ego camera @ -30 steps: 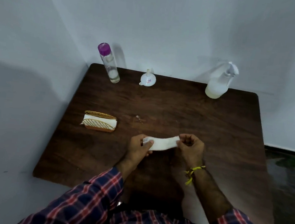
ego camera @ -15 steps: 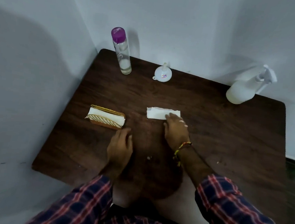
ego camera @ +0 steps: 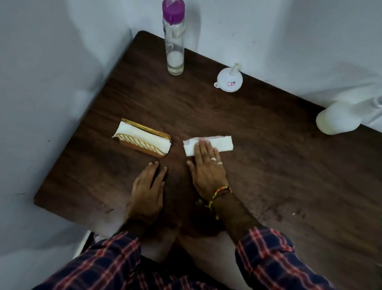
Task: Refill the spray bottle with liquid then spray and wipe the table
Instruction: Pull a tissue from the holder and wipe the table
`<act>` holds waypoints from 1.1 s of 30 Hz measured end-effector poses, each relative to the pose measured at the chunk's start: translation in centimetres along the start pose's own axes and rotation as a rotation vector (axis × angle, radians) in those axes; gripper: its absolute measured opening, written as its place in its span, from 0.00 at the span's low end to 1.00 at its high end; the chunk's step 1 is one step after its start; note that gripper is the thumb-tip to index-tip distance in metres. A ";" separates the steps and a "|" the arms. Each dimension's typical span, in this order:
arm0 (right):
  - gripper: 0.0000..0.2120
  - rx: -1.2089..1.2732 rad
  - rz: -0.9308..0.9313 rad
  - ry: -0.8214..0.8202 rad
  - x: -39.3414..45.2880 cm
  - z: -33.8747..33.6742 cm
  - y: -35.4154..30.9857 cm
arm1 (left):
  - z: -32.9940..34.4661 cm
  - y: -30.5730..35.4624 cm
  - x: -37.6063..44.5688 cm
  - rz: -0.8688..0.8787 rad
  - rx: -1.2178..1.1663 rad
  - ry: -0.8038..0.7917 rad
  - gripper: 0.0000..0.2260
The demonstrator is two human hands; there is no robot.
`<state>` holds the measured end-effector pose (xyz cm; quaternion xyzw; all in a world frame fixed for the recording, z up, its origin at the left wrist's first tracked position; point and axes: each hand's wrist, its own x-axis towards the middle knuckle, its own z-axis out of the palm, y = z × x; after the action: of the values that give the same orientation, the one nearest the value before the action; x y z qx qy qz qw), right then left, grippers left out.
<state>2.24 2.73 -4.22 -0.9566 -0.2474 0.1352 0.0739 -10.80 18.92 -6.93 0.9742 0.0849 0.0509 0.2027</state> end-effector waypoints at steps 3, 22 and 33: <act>0.31 -0.044 0.080 -0.009 -2.1 0.0 2.6 | 0.0 0.2 -0.2 0.000 -0.005 -0.014 0.20; 0.36 0.029 0.261 0.049 -1.2 0.1 2.1 | 0.1 0.0 -0.2 0.024 0.035 -0.013 0.20; 0.34 0.007 0.301 0.042 -9.0 2.1 0.5 | 0.0 0.2 0.0 0.027 0.058 -0.027 0.19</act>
<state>-5.69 -2.03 -4.29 -0.9852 -0.0992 0.1254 0.0614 -10.73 18.74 -6.88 0.9813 0.0704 0.0379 0.1750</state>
